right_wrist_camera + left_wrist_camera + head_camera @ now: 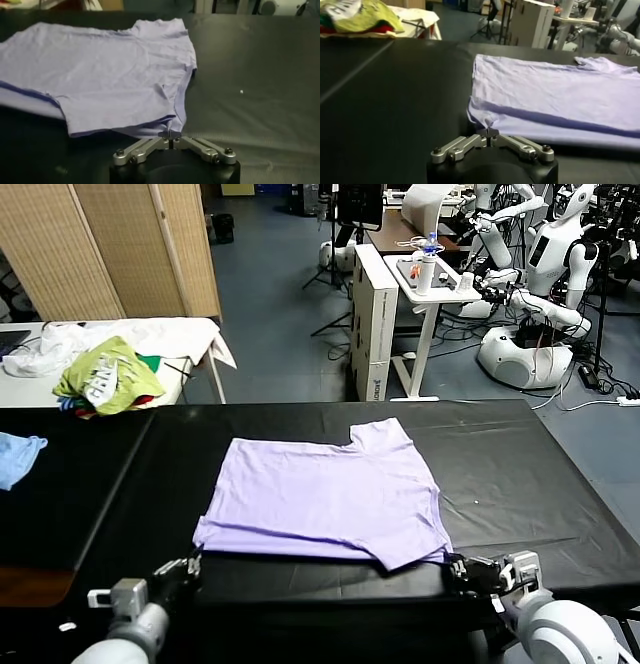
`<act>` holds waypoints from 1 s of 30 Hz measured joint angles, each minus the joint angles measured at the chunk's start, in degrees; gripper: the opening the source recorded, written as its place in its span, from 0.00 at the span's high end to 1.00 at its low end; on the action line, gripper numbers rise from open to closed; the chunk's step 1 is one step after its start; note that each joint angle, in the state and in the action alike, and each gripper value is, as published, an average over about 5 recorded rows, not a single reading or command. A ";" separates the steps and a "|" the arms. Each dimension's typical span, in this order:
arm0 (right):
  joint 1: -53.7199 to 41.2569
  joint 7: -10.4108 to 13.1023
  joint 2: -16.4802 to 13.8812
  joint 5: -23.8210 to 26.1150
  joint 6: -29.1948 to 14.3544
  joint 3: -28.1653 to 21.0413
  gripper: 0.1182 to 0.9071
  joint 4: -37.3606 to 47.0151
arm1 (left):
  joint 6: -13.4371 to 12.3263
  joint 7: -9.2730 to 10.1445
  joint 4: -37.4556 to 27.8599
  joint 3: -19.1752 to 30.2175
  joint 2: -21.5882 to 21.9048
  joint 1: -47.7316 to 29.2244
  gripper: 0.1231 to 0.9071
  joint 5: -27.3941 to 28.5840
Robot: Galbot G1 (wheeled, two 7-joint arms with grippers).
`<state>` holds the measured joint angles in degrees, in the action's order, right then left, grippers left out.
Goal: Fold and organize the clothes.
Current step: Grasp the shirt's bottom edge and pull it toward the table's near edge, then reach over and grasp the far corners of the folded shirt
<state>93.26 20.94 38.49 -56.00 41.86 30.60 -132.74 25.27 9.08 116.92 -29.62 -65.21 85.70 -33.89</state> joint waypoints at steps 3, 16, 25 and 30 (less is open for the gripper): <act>1.27 1.17 -0.04 0.04 0.32 1.00 0.56 -1.57 | 0.27 0.38 1.03 -0.24 -0.07 0.89 0.97 0.20; -6.08 0.66 -0.66 -7.54 -1.10 3.16 0.00 -2.08 | 4.43 2.57 9.14 -4.41 -0.39 10.66 0.97 3.16; -28.92 0.31 -0.78 -13.11 -0.26 -8.31 0.00 10.67 | 5.39 2.72 12.35 -6.79 -0.27 17.01 0.96 3.98; -40.60 0.34 1.05 -13.31 0.13 -16.13 0.00 17.99 | 6.57 3.47 13.74 -7.22 -0.23 18.31 0.65 3.66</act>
<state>52.66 21.28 39.53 -69.32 41.99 14.47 -114.75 31.84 12.54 130.66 -36.84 -65.44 104.01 -30.23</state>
